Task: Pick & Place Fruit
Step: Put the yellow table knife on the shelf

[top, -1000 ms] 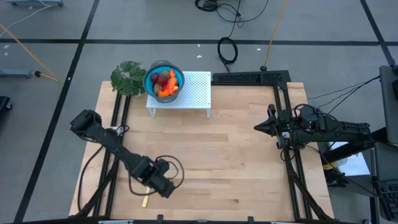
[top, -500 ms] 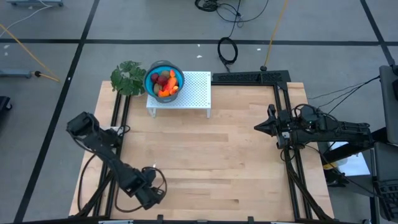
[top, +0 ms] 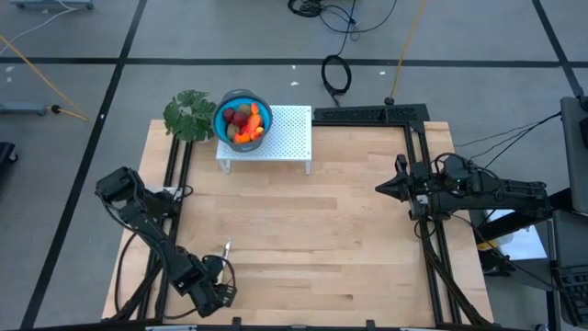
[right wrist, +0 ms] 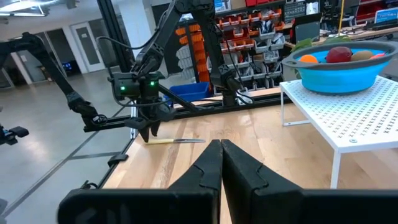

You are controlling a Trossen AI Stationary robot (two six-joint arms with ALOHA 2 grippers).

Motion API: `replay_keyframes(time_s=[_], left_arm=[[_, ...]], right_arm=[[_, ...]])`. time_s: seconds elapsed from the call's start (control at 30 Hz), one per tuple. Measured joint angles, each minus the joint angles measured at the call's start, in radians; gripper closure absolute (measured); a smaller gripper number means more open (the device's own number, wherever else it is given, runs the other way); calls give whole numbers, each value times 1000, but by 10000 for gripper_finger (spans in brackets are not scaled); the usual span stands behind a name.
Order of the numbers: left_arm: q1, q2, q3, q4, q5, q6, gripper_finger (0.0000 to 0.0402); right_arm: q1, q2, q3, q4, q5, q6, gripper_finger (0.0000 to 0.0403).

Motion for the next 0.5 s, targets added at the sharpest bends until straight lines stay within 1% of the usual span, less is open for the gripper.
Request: replay_keyframes(time_s=[0.17,0.3,0.5], left_arm=[[0,1,-10,3,0,-14,193],[0,40,-10,38,4,-10,194],[1,108,-5,144,92,-10,224]], right_arm=[[0,0,0,4,0,0,403],[0,0,0,5,0,0,403],[0,0,0,7,0,0,403]])
